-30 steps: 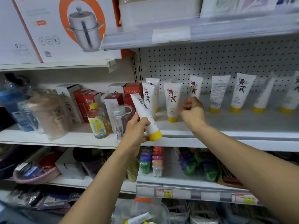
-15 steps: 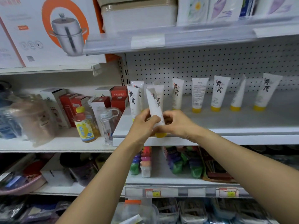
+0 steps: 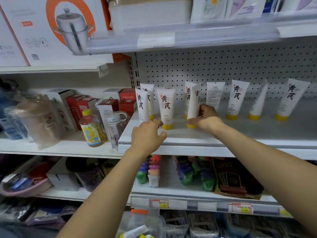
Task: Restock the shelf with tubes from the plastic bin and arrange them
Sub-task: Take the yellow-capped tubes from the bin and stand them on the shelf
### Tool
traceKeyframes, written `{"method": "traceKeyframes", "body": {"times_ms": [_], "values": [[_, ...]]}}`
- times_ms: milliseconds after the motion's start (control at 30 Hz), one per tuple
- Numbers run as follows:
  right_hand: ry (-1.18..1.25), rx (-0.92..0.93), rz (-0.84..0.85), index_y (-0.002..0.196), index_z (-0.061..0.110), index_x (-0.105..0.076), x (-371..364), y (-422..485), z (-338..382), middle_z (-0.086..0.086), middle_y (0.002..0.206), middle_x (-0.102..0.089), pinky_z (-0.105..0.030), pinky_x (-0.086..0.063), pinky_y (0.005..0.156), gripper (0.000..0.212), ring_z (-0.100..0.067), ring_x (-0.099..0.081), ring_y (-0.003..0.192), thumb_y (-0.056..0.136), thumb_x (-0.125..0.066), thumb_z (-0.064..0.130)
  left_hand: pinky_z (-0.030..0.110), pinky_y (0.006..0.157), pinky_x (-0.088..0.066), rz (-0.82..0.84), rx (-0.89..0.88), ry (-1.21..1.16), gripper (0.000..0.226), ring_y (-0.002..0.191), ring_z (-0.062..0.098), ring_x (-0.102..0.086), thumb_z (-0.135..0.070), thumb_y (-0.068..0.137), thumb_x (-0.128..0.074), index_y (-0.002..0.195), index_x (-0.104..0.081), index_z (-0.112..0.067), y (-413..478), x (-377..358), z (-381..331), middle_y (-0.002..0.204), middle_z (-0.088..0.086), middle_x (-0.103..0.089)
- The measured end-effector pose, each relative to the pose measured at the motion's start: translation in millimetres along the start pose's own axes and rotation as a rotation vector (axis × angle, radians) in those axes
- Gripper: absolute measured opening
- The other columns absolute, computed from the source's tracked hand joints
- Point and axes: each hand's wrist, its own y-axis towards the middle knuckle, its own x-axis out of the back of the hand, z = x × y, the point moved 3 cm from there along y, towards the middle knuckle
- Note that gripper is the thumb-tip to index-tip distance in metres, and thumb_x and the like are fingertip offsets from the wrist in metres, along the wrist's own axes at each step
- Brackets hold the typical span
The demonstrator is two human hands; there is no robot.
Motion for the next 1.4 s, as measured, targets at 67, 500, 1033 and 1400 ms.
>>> {"method": "traceKeyframes", "body": {"times_ms": [67, 500, 1033, 1400], "values": [[-0.033, -0.003, 0.000, 0.115, 0.005, -0.056, -3.2, 3.9, -2.0, -0.009, 0.115, -0.064, -0.036, -0.052, 0.086, 0.054, -0.027, -0.061, 0.102, 0.069, -0.083, 0.015, 0.041, 0.092, -0.046, 0.009, 0.004, 0.035, 0.041, 0.113, 0.022, -0.056, -0.040, 0.092, -0.053, 0.130, -0.053, -0.026, 0.2, -4.5, 2.3, 0.124, -0.005, -0.062], [-0.125, -0.049, 0.002, 0.116, 0.004, -0.050, -15.1, 7.3, -6.5, -0.012, 0.117, -0.059, -0.031, -0.045, 0.075, 0.050, -0.025, -0.056, 0.097, 0.076, -0.077, 0.019, 0.039, 0.094, -0.041, 0.040, 0.023, 0.002, 0.038, 0.117, 0.019, -0.054, -0.038, 0.093, -0.052, 0.129, -0.054, -0.025, -6.8, -3.8, 15.8, 0.125, -0.006, -0.062], [-0.541, 0.269, -0.097, 0.124, 0.020, -0.052, -47.0, -131.9, 29.8, 0.000, 0.120, -0.058, -0.037, -0.046, 0.085, 0.035, -0.023, -0.053, 0.111, 0.091, -0.056, 0.030, 0.031, 0.076, -0.051, 0.002, -0.044, -0.096, 0.040, 0.102, 0.012, -0.061, -0.042, 0.090, -0.053, 0.129, -0.052, -0.033, -90.3, 8.7, 47.0, 0.114, -0.013, -0.064], [-0.569, 0.123, 0.613, 0.113, 0.024, -0.057, -217.3, -230.7, -69.9, 0.003, 0.111, -0.062, -0.031, -0.045, 0.077, 0.026, -0.022, -0.058, 0.104, 0.089, -0.055, 0.031, 0.030, 0.085, -0.048, 0.553, 0.275, -0.143, 0.038, 0.102, 0.016, -0.062, -0.044, 0.089, -0.058, 0.124, -0.056, -0.029, -206.5, -104.7, 178.1, 0.112, -0.011, -0.066]]}}
